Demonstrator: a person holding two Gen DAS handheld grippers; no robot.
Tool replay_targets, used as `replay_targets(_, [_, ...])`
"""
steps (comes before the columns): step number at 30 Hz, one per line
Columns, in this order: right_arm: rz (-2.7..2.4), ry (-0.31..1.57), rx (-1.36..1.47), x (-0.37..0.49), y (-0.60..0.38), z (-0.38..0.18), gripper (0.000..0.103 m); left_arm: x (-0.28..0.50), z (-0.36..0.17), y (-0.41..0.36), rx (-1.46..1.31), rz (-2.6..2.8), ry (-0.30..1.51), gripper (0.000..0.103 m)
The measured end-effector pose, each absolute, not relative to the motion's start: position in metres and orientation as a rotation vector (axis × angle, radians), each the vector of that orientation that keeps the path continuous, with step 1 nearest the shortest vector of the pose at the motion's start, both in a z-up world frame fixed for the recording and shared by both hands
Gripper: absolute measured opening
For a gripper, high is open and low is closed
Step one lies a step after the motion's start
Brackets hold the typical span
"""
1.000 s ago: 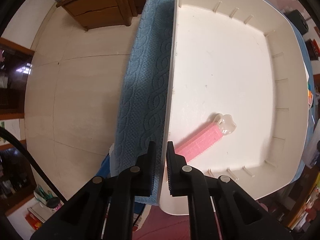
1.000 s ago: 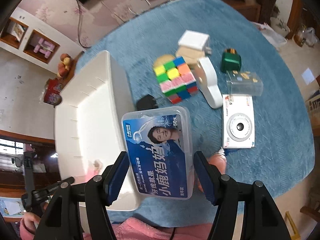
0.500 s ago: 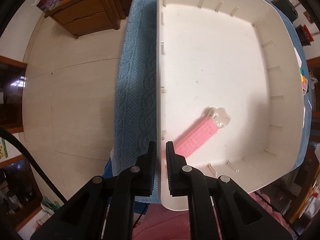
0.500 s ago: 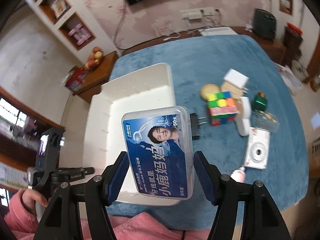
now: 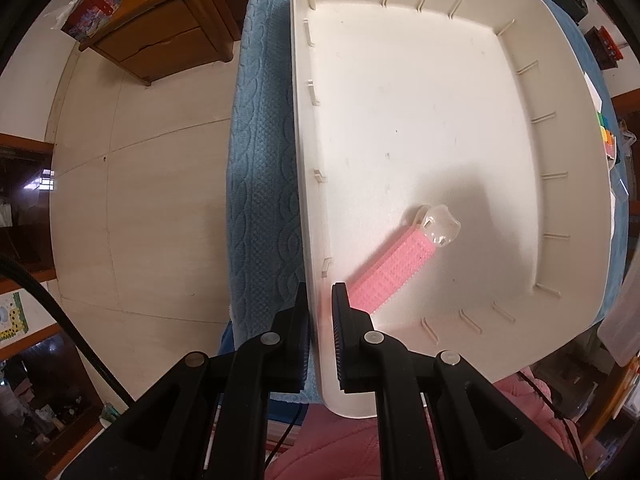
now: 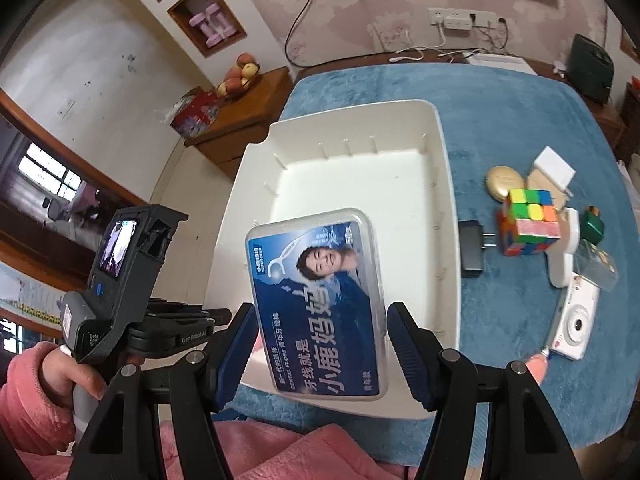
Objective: Organize rigid objects
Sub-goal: 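Lower the box into the tray beside the curler and open right gripper, then move the right gripper over the pink round comb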
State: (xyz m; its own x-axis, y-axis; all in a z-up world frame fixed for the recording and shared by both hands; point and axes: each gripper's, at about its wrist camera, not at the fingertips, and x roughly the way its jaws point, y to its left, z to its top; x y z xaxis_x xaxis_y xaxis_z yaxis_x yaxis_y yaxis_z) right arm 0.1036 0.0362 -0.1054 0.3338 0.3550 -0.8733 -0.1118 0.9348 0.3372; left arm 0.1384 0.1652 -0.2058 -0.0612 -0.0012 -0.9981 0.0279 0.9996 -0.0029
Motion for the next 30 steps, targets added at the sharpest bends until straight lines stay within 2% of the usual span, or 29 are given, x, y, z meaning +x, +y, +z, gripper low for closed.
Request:
replay_targets(14, [0.251, 1.144, 0.251, 0.098, 0.015, -0.103, 0.072, 0.141, -0.206, 0.172, 0.01, -0.018, 1.634, 0.01])
replay_targets(17, [0.2, 1.125, 0.24, 0.093, 0.003, -0.101, 0.078, 0.142, -0.204, 0.174, 0.01, -0.01, 1.626, 0.01])
replay_targets(30, [-0.042, 1.15, 0.335, 0.073, -0.072, -0.115, 0.08, 0.145, -0.203, 0.182, -0.02, 0.012, 1.625, 0.01])
